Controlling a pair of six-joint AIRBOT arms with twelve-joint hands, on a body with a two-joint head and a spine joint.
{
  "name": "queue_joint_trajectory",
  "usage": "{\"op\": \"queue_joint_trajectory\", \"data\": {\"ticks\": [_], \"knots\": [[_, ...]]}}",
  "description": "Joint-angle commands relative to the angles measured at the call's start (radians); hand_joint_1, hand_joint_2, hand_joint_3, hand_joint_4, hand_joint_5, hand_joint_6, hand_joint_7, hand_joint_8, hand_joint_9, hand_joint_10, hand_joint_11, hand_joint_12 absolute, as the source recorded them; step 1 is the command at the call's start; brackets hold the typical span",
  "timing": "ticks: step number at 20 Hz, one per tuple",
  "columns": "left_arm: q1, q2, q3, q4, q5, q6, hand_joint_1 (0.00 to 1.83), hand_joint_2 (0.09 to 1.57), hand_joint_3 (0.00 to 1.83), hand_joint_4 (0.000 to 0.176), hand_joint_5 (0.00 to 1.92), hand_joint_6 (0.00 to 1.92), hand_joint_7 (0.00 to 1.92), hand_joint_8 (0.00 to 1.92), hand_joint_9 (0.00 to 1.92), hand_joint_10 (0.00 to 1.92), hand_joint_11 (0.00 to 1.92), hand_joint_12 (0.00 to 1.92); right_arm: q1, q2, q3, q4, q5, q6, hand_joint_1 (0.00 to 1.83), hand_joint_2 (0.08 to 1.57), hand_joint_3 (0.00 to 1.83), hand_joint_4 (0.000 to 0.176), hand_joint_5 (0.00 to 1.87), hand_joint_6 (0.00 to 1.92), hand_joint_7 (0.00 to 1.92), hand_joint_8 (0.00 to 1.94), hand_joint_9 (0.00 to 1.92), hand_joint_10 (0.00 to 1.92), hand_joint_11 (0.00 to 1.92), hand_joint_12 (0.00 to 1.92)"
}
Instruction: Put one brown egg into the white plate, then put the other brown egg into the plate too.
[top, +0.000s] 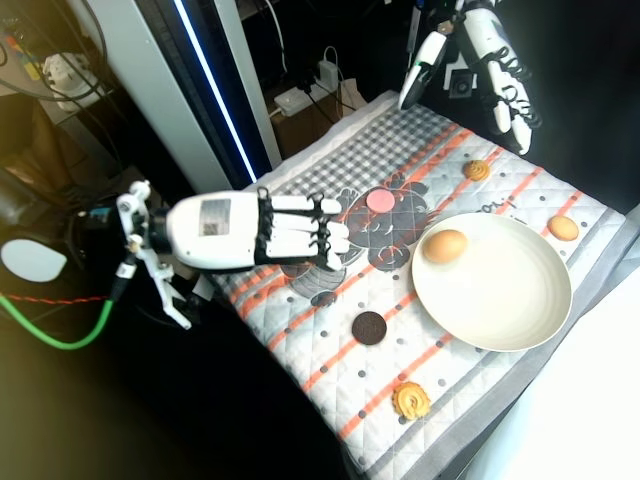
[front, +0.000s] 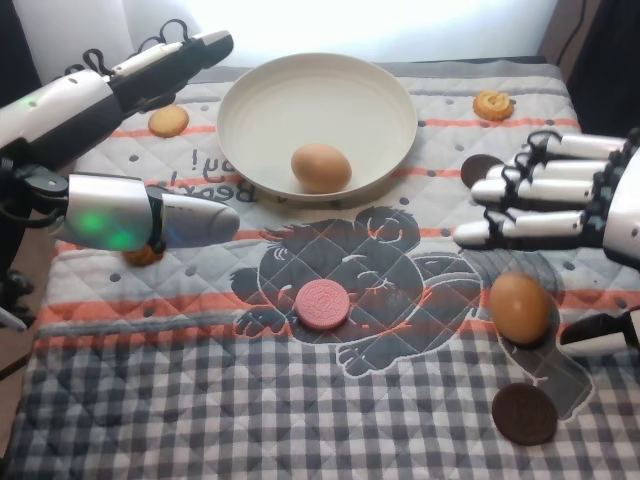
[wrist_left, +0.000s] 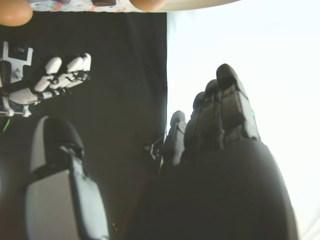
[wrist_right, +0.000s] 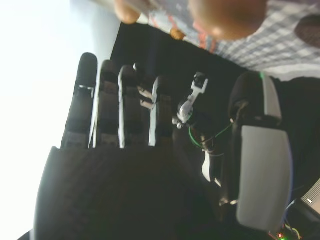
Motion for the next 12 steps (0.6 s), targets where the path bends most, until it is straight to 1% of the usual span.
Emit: {"op": "queue_joint_trajectory", "data": {"ticks": [1, 2, 4, 5, 6, 8, 9, 10, 11, 12], "knots": [[-0.006, 0.002, -0.001, 0.003, -0.118, -0.003, 0.78, 0.86, 0.0, 0.176, 0.06, 0.0, 0.0, 0.0, 0.04, 0.0, 0.0, 0.28, 0.008, -0.006, 0.005, 0.022, 0.084, 0.002, 0.79, 0.94, 0.0, 0.176, 0.25, 0.0, 0.23, 0.0, 0.29, 0.0, 0.05, 0.82], [-0.005, 0.002, -0.001, 0.001, -0.113, -0.003, 0.77, 0.87, 0.0, 0.176, 0.07, 0.0, 0.01, 0.0, 0.05, 0.0, 0.0, 0.3, 0.012, -0.014, 0.008, 0.003, 0.062, 0.002, 0.81, 0.94, 0.0, 0.176, 0.24, 0.0, 0.23, 0.0, 0.29, 0.0, 0.02, 0.88], [-0.002, 0.002, 0.0, -0.004, -0.107, -0.004, 0.77, 0.86, 0.0, 0.176, 0.08, 0.0, 0.02, 0.0, 0.06, 0.0, 0.0, 0.34, 0.021, -0.023, 0.01, -0.017, 0.045, 0.002, 0.87, 0.91, 0.0, 0.176, 0.27, 0.0, 0.27, 0.0, 0.31, 0.0, 0.02, 0.95], [-0.001, 0.002, 0.0, -0.005, -0.104, -0.004, 0.78, 0.86, 0.0, 0.176, 0.08, 0.0, 0.02, 0.0, 0.06, 0.0, 0.0, 0.34, 0.029, -0.031, 0.012, -0.027, 0.037, 0.002, 0.87, 0.93, 0.0, 0.171, 0.29, 0.0, 0.3, 0.0, 0.32, 0.0, 0.01, 0.98], [0.0, 0.002, 0.0, -0.005, -0.099, -0.004, 0.79, 0.86, 0.0, 0.176, 0.09, 0.0, 0.05, 0.0, 0.08, 0.01, 0.0, 0.39, 0.036, -0.04, 0.015, -0.035, 0.031, 0.002, 0.89, 0.93, 0.0, 0.159, 0.32, 0.01, 0.32, 0.01, 0.35, 0.01, 0.04, 1.0], [0.001, 0.002, 0.0, -0.008, -0.095, -0.004, 0.76, 0.87, 0.0, 0.176, 0.11, 0.0, 0.06, 0.0, 0.1, 0.0, 0.0, 0.43, 0.051, -0.054, 0.021, -0.054, 0.02, 0.002, 0.92, 0.95, 0.0, 0.158, 0.35, 0.0, 0.36, 0.01, 0.38, 0.01, 0.05, 1.01], [0.002, 0.002, 0.0, -0.008, -0.094, -0.004, 0.76, 0.87, 0.0, 0.176, 0.12, 0.0, 0.08, 0.0, 0.11, 0.0, 0.0, 0.41, 0.056, -0.062, 0.024, -0.062, 0.014, 0.002, 0.95, 0.94, 0.0, 0.144, 0.38, 0.0, 0.4, 0.0, 0.41, 0.01, 0.06, 1.05], [0.002, 0.002, 0.0, -0.009, -0.09, -0.004, 0.75, 0.88, 0.0, 0.176, 0.12, 0.01, 0.08, 0.01, 0.11, 0.0, 0.0, 0.41, 0.064, -0.073, 0.031, -0.069, 0.006, 0.002, 0.95, 0.95, 0.0, 0.14, 0.4, 0.0, 0.41, 0.01, 0.43, 0.01, 0.07, 1.06], [0.002, 0.002, 0.0, -0.009, -0.088, -0.004, 0.75, 0.88, 0.0, 0.176, 0.14, 0.01, 0.1, 0.01, 0.13, 0.01, 0.0, 0.45, 0.067, -0.078, 0.035, -0.072, 0.002, 0.002, 0.96, 0.96, 0.0, 0.131, 0.43, 0.0, 0.44, 0.01, 0.46, 0.01, 0.07, 1.08], [0.002, 0.002, 0.0, -0.007, -0.084, -0.004, 0.74, 0.89, 0.01, 0.176, 0.15, 0.01, 0.1, 0.0, 0.13, 0.0, 0.0, 0.45, 0.069, -0.084, 0.04, -0.073, -0.004, 0.002, 0.97, 0.98, 0.0, 0.127, 0.47, 0.0, 0.5, 0.01, 0.49, 0.02, 0.08, 1.05]]}}
